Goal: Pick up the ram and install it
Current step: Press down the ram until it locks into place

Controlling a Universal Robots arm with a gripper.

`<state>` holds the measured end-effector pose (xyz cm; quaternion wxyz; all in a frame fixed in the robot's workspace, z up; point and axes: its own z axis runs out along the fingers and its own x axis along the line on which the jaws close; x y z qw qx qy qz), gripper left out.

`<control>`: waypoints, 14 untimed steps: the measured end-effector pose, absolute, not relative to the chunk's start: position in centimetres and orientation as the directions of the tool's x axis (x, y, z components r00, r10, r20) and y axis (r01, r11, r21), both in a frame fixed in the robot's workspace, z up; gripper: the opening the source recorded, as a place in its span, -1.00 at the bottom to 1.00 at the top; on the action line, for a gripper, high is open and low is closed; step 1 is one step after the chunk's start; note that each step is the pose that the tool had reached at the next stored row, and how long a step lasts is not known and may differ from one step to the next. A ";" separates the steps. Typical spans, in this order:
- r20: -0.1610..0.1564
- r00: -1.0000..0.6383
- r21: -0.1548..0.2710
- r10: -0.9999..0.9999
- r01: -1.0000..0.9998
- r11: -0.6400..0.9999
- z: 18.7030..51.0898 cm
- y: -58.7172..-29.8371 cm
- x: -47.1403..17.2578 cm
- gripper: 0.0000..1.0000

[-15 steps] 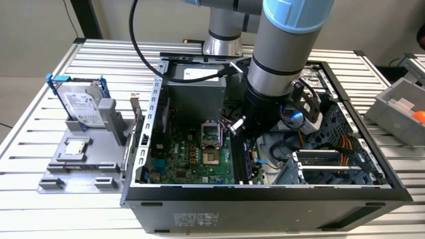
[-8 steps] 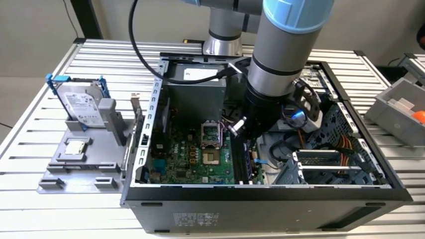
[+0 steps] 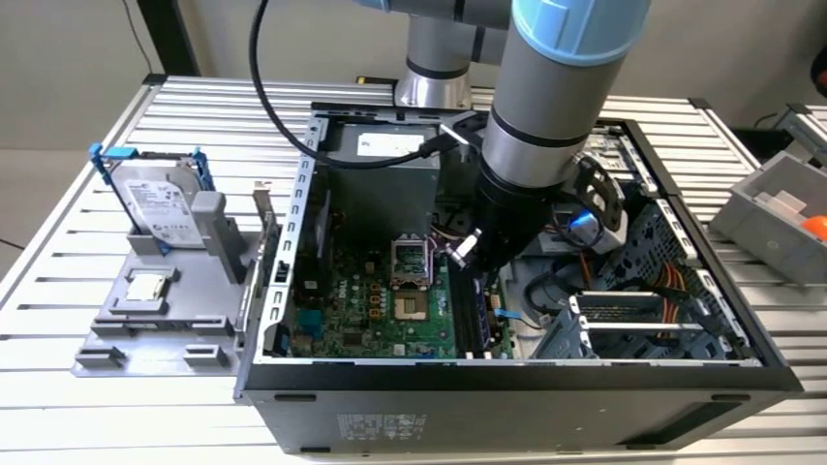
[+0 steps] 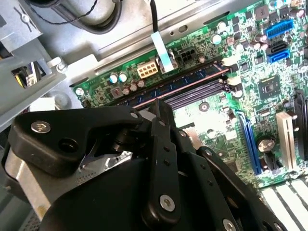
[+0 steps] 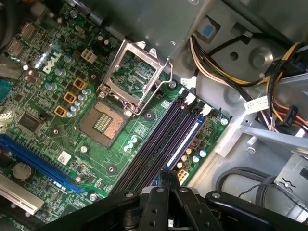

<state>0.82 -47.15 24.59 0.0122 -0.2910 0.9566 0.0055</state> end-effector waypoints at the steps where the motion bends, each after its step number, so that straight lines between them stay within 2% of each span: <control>1: -0.027 -0.826 0.004 -0.563 -0.563 0.827 24.6 -47.2 0.8 -1.00; 14: -0.033 -0.765 0.011 -0.644 -0.644 0.765 24.6 -47.2 0.9 -1.00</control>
